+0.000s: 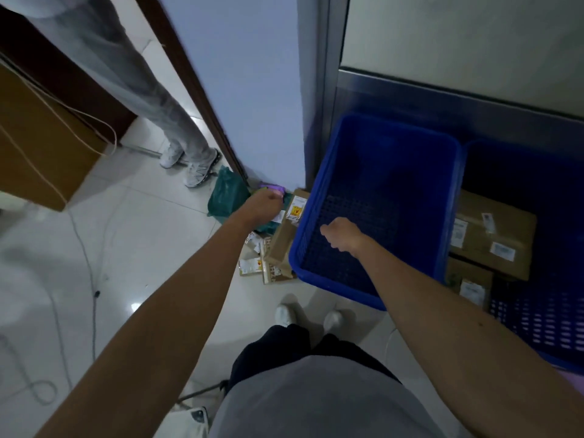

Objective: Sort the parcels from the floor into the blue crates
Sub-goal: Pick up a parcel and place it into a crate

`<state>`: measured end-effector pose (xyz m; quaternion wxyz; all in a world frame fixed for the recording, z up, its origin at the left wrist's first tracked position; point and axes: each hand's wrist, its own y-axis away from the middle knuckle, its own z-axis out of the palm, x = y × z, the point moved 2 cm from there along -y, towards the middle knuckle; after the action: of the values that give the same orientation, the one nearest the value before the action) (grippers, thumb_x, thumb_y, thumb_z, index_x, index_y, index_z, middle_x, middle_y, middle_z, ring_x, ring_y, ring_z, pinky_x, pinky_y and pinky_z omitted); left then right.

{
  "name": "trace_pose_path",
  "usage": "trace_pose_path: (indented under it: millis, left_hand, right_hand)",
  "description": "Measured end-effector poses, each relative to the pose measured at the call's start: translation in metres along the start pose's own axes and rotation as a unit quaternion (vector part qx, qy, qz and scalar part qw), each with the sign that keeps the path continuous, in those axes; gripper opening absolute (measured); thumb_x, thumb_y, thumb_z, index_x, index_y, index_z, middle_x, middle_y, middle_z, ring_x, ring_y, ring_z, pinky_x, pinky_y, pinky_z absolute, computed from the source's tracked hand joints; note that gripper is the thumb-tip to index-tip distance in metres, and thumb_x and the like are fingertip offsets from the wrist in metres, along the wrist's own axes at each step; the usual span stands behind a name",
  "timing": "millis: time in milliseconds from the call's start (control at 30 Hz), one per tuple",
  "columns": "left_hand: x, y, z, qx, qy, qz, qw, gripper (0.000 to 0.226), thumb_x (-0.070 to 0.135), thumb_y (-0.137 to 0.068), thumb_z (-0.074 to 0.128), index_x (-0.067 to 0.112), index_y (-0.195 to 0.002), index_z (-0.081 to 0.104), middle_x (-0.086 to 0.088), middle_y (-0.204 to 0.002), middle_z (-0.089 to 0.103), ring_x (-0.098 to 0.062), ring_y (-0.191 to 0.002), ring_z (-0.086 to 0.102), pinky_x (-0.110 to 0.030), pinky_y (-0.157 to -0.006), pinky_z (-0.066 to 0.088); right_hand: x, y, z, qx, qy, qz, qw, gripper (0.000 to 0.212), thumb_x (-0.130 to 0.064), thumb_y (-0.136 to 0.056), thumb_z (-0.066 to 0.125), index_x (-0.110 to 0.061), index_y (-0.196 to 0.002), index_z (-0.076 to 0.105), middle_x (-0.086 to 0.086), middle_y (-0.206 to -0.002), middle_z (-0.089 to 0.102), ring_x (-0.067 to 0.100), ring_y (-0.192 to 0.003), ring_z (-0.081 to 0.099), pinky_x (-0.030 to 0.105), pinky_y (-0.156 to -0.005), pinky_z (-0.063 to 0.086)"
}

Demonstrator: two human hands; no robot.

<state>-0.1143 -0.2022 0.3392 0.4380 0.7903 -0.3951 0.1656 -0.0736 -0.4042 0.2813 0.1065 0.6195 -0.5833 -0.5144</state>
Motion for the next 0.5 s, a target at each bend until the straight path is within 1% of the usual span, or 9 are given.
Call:
trace_pose_path:
  millis: [67,133,167,200,267,333,400,467,500]
  left_hand:
    - [-0.017,0.004,-0.004,0.016,0.006,-0.020,1.000,0.008,0.016,-0.091,0.052,0.016,-0.091,0.060,-0.014,-0.096,0.060,-0.023,-0.086,0.057,-0.033,-0.078,0.047]
    - [-0.034,0.008,-0.008,0.020,0.030,-0.042,0.998,0.022,0.015,-0.091,0.052,0.012,-0.106,0.067,-0.011,-0.103,0.062,-0.025,-0.093,0.059,-0.035,-0.084,0.049]
    - [-0.043,0.010,-0.010,0.020,0.037,-0.053,0.998,0.028,0.015,-0.092,0.052,0.008,-0.114,0.068,-0.011,-0.106,0.063,-0.025,-0.094,0.058,-0.035,-0.084,0.049]
    - [-0.050,0.012,-0.012,0.018,0.044,-0.061,0.997,0.030,0.014,-0.092,0.052,0.007,-0.117,0.067,-0.011,-0.107,0.063,-0.023,-0.093,0.057,-0.033,-0.082,0.047]
    - [-0.064,0.008,-0.017,0.016,0.058,-0.073,0.996,0.029,0.014,-0.093,0.052,0.007,-0.117,0.067,-0.011,-0.107,0.064,-0.022,-0.090,0.056,-0.031,-0.079,0.044]
    - [-0.074,0.000,-0.024,0.010,0.063,-0.079,0.995,0.028,0.013,-0.093,0.052,0.007,-0.116,0.067,-0.010,-0.105,0.063,-0.022,-0.089,0.054,-0.032,-0.080,0.045]
    - [-0.086,-0.013,-0.028,-0.005,0.066,-0.080,0.995,0.028,0.012,-0.093,0.052,0.005,-0.115,0.068,-0.011,-0.102,0.062,-0.023,-0.087,0.053,-0.032,-0.080,0.045]
    - [-0.097,-0.030,-0.033,-0.026,0.063,-0.077,0.995,0.025,0.012,-0.094,0.052,0.003,-0.110,0.068,-0.012,-0.099,0.061,-0.024,-0.085,0.053,-0.032,-0.078,0.044]
    - [-0.105,-0.039,-0.037,-0.040,0.060,-0.072,0.995,0.021,0.013,-0.094,0.051,0.005,-0.105,0.068,-0.013,-0.098,0.061,-0.023,-0.085,0.052,-0.032,-0.077,0.043]
  right_hand:
    - [-0.006,-0.004,0.012,-0.009,0.019,-0.004,1.000,0.038,-0.031,-0.096,0.047,-0.020,-0.064,0.031,0.001,-0.059,0.032,0.017,-0.047,0.027,0.037,-0.061,0.030]
    - [-0.014,-0.007,0.022,-0.016,0.030,-0.005,0.999,0.034,-0.029,-0.095,0.046,-0.019,-0.066,0.032,0.000,-0.059,0.031,0.016,-0.046,0.025,0.035,-0.055,0.027]
    - [-0.020,-0.007,0.029,-0.021,0.036,-0.005,0.999,0.033,-0.029,-0.095,0.046,-0.019,-0.067,0.033,0.000,-0.059,0.032,0.015,-0.046,0.025,0.034,-0.053,0.025]
    - [-0.025,-0.006,0.034,-0.025,0.042,-0.008,0.999,0.032,-0.028,-0.095,0.045,-0.019,-0.067,0.033,0.000,-0.059,0.032,0.015,-0.046,0.026,0.033,-0.052,0.024]
    - [-0.038,-0.007,0.045,-0.021,0.047,-0.028,0.998,0.035,-0.028,-0.098,0.044,-0.022,-0.066,0.028,0.000,-0.059,0.032,0.016,-0.046,0.027,0.032,-0.052,0.024]
    - [-0.050,-0.011,0.055,-0.018,0.053,-0.037,0.998,0.036,-0.027,-0.100,0.042,-0.027,-0.068,0.025,0.001,-0.060,0.037,0.017,-0.049,0.035,0.032,-0.054,0.028]
    - [-0.061,-0.016,0.068,-0.018,0.038,-0.031,0.999,0.034,-0.028,-0.102,0.041,-0.026,-0.069,0.031,0.003,-0.062,0.040,0.019,-0.053,0.039,0.034,-0.058,0.032]
    - [-0.074,-0.026,0.082,-0.019,0.017,-0.018,1.000,0.036,-0.029,-0.103,0.040,-0.017,-0.069,0.041,0.004,-0.063,0.039,0.021,-0.056,0.039,0.035,-0.060,0.031]
    - [-0.082,-0.033,0.090,-0.008,0.026,-0.009,1.000,0.038,-0.029,-0.103,0.041,-0.015,-0.068,0.042,0.004,-0.063,0.039,0.021,-0.057,0.039,0.034,-0.059,0.030]
